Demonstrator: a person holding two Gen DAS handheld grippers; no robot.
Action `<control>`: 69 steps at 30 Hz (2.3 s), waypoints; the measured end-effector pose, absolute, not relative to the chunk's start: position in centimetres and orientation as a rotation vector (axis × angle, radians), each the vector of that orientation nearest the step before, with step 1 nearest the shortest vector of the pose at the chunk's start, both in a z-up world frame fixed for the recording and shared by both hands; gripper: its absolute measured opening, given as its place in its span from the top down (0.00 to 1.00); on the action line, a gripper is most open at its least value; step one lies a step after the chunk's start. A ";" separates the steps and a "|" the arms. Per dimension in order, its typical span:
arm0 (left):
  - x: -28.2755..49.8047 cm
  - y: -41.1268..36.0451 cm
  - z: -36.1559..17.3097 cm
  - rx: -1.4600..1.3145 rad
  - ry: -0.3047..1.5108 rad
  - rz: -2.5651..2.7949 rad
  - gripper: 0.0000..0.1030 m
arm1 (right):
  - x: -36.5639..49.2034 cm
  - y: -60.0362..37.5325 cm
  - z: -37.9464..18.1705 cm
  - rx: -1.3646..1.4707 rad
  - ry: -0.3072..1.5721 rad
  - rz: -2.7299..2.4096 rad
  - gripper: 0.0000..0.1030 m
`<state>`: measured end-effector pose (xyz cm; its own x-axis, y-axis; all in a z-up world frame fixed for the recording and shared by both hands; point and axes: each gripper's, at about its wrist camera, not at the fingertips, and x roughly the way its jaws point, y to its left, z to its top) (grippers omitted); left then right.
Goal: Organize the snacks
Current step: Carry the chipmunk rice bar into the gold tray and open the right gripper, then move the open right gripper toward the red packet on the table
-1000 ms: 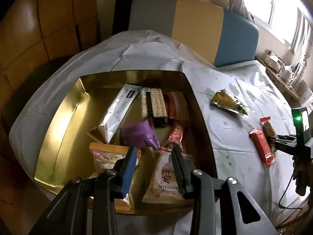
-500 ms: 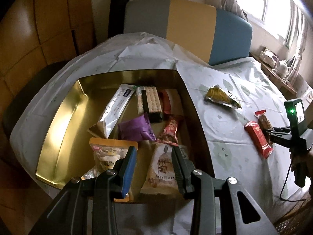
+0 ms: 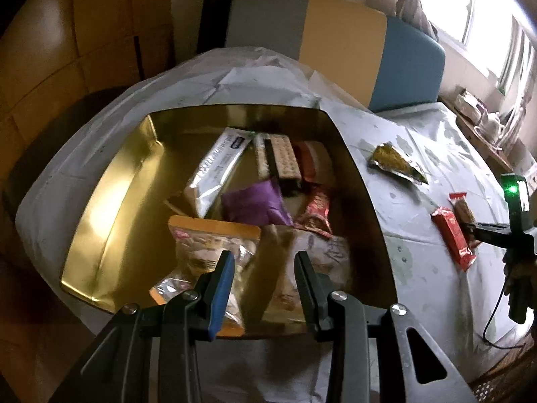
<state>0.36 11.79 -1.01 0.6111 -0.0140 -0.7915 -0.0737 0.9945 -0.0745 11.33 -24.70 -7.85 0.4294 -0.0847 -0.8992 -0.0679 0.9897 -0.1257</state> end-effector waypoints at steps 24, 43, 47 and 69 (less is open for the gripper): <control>-0.3 14.8 -1.0 -0.163 0.881 0.076 0.64 | 6.9 -8.8 1.0 -0.078 1.033 0.427 0.72; -0.5 16.7 -1.8 -0.198 0.892 0.095 0.64 | 11.9 5.0 -2.0 -0.255 1.089 0.535 0.67; -0.5 16.4 -1.8 -0.193 0.893 0.093 0.64 | 11.3 4.7 -2.5 -0.301 1.072 0.509 0.68; -0.9 13.7 -0.6 -0.121 0.878 0.059 0.64 | 7.6 -4.2 0.7 -0.141 0.957 0.489 0.59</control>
